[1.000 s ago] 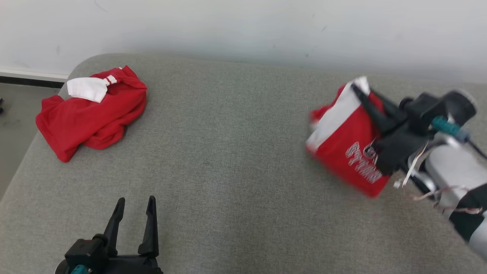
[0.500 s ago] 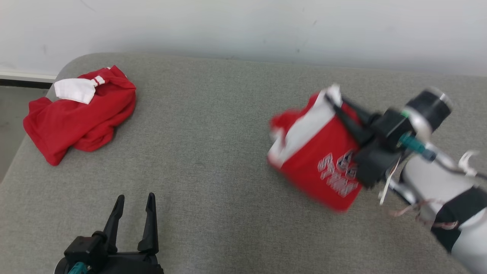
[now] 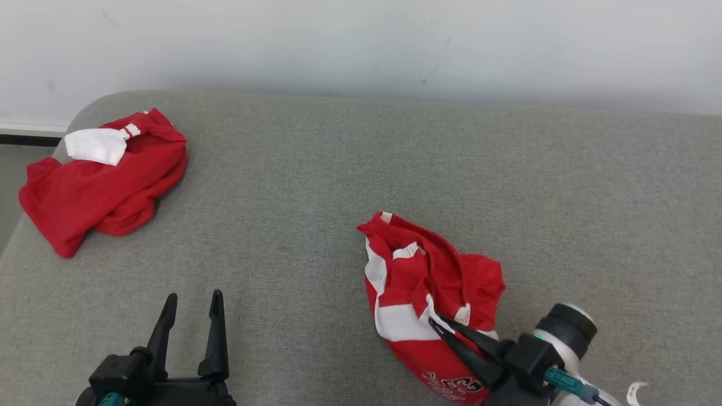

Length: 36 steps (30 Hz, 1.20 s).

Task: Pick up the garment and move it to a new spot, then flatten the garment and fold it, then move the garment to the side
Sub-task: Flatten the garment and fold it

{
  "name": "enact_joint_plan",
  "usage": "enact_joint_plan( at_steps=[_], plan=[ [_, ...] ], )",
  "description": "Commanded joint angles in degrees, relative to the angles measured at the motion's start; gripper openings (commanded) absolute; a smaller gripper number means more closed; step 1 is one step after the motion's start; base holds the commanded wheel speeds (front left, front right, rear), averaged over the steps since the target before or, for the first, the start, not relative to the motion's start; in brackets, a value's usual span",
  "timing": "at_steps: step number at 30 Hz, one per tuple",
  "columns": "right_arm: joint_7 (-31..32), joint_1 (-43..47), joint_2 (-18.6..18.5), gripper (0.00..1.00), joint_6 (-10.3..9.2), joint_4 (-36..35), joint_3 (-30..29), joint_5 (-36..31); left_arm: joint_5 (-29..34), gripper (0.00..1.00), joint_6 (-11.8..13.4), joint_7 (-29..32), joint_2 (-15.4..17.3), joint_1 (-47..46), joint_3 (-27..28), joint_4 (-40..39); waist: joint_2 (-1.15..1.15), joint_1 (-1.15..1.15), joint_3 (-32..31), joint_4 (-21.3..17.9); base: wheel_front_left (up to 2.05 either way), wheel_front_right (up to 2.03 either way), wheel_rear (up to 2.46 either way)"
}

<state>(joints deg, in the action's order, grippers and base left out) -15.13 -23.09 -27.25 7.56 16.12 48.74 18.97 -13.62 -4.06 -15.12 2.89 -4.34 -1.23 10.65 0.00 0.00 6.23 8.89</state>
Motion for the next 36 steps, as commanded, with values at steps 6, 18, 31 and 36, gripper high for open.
enact_joint_plan(
  at_steps=[6,18,31,36],
  plan=[
    [-0.02,7.12,1.56,1.00,-0.15,-6.17,-7.53,-0.95,0.32,1.00,-0.22,-0.05,0.02,0.47,0.02,0.04,0.00,0.00,-0.24,-1.13,0.00,0.00,0.00],
    [-0.02,18.74,6.18,1.00,-0.15,-13.78,-25.89,-2.26,0.72,1.00,-0.37,-0.05,0.02,1.55,0.59,-0.02,0.00,0.00,-1.99,-1.60,0.00,0.00,0.00],
    [-0.01,25.78,11.91,1.00,-0.15,-11.84,-37.80,-2.13,2.80,1.00,-1.16,-0.05,0.01,2.55,2.01,-1.29,0.00,0.00,-3.27,-1.85,0.00,0.00,0.00],
    [-0.02,24.42,11.04,1.00,-0.15,-10.38,-36.07,-1.07,3.69,1.00,-1.46,-0.05,0.01,2.95,2.66,-1.81,0.00,0.00,-3.59,-1.77,0.00,0.00,0.00]
  ],
)
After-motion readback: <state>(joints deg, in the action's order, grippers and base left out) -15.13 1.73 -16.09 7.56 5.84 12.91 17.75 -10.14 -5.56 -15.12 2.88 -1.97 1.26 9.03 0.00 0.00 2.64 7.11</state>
